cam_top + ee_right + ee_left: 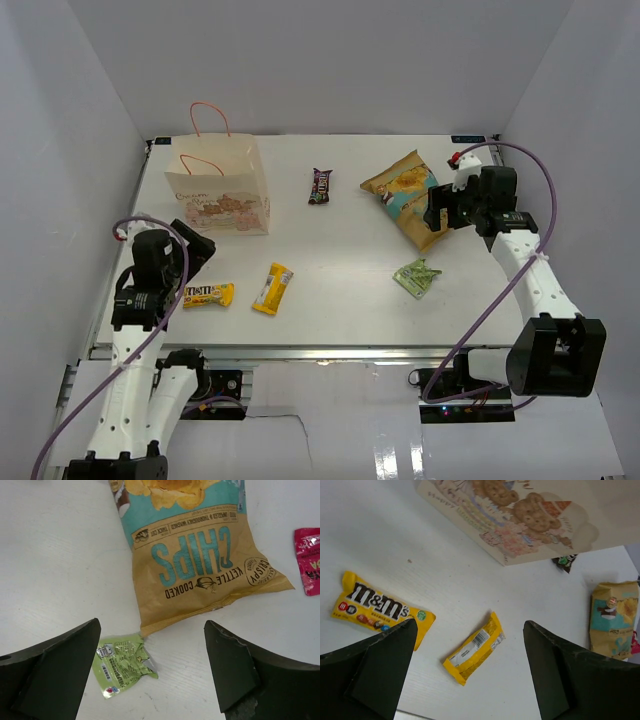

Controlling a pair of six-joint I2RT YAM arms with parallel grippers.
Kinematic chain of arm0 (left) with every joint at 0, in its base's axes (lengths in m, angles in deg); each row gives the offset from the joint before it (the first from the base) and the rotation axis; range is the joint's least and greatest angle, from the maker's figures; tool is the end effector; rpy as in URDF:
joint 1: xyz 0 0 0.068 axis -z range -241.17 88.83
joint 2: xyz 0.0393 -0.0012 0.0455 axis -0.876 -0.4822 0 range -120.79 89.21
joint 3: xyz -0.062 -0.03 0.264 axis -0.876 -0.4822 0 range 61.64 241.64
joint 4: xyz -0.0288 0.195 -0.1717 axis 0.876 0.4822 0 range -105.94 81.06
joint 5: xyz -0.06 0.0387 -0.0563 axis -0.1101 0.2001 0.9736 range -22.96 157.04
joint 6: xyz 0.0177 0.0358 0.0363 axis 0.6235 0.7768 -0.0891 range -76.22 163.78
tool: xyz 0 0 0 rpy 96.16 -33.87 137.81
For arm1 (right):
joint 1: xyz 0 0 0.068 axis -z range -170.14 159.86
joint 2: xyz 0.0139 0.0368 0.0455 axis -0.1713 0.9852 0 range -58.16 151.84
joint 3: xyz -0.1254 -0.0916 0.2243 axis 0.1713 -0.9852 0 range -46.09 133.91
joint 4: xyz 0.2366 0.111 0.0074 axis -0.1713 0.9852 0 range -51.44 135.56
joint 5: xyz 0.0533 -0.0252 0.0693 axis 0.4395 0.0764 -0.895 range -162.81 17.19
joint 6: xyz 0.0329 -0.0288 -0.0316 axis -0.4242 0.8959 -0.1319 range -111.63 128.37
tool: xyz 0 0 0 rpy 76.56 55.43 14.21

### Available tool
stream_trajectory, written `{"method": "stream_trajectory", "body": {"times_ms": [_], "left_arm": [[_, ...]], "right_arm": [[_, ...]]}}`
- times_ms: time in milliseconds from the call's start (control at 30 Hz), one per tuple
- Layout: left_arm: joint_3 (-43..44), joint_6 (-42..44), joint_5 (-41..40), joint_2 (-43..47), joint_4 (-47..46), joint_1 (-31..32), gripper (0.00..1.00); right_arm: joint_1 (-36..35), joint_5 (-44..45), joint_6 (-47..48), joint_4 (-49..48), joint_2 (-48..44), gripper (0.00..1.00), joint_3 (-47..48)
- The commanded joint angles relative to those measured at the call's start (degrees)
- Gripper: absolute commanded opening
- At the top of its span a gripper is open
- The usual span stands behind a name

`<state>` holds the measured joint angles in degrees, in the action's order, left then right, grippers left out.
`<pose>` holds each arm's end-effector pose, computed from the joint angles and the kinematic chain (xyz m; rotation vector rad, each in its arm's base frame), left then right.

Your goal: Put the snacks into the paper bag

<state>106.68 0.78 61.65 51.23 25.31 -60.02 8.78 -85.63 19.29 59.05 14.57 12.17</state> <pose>0.1382 0.0005 0.3040 -0.8309 2.0205 -0.3395 0.2828 0.0132 0.3001 -0.3522 2.1384 0.1455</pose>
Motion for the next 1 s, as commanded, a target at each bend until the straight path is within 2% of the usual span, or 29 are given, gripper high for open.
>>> {"method": "stream_trajectory", "body": {"times_ms": [0,33,67,100,133,167,200,233,267,300,400,433,533,633,767,867,967], "left_arm": [[4.3,-5.7,-6.4,-1.6,11.1,-0.1,0.98],[5.1,-9.7,-13.3,-2.6,15.1,-0.1,0.98],[6.0,-13.5,-16.1,-3.0,18.7,-0.1,0.98],[7.2,-19.5,-18.3,-3.2,24.4,-0.1,0.98],[7.8,-21.8,-21.4,-3.6,26.8,-0.1,0.98],[8.1,-23.7,-22.4,-3.7,28.8,-0.1,0.98],[8.4,-25.7,-23.3,-3.9,31.5,-0.1,0.97],[8.3,-26.2,-23.8,-4.1,32.6,-0.1,0.96],[8.1,-26.2,-24.3,-4.8,33.0,-0.1,0.96],[7.5,-26.4,-24.3,-5.3,33.5,-0.1,0.96],[4.9,-28.9,-24.1,-7.5,34.2,-0.2,0.95],[4.3,-32.2,-24.0,-8.0,34.7,-0.2,0.94],[1.6,-34.1,-24.8,-10.6,33.4,-0.4,0.91],[0.3,-29.8,-25.2,-16.1,27.4,-4.6,0.91],[1.7,-17.3,-22.5,-25.5,16.8,-15.1,0.91],[6.3,-11.8,-25.4,-32.7,16.2,-17.0,0.91],[9.5,-11.7,-30.0,-39.3,18.6,-19.2,0.92]], "right_arm": [[0.4,-8.1,2.0,0.4,-1.7,0.90,1.1],[0.4,-20.0,5.0,2.3,-1.8,0.90,1.7],[0.4,-27.5,15.4,5.1,-1.9,0.90,2.3],[-0.1,-36.0,22.8,12.0,-1.9,0.90,2.6],[-1.3,-43.4,28.8,15.2,-1.9,0.90,2.7],[-5.6,-42.0,29.9,16.2,-2.0,0.90,2.5],[-8.5,-34.3,27.4,12.2,-2.2,0.90,0.8],[-11.1,-30.3,26.3,11.2,-2.1,0.90,0.3],[-15.4,-28.1,26.8,11.6,-1.2,0.90,0.0],[-16.7,-26.9,30.1,13.5,-0.7,0.90,-0.2],[-17.5,-29.1,34.0,16.2,1.3,0.90,-1.0],[-17.5,-30.0,34.3,15.6,1.4,0.90,-1.4],[-17.5,-30.5,36.1,14.1,1.9,0.90,-3.1],[-17.5,-31.2,36.7,13.6,3.7,0.90,-3.1],[-17.5,-31.2,37.4,13.7,5.3,0.90,-2.4],[-17.5,-30.0,38.1,13.8,5.7,0.90,-2.5],[-17.3,-29.3,38.0,14.0,6.5,0.90,-2.6]]}}
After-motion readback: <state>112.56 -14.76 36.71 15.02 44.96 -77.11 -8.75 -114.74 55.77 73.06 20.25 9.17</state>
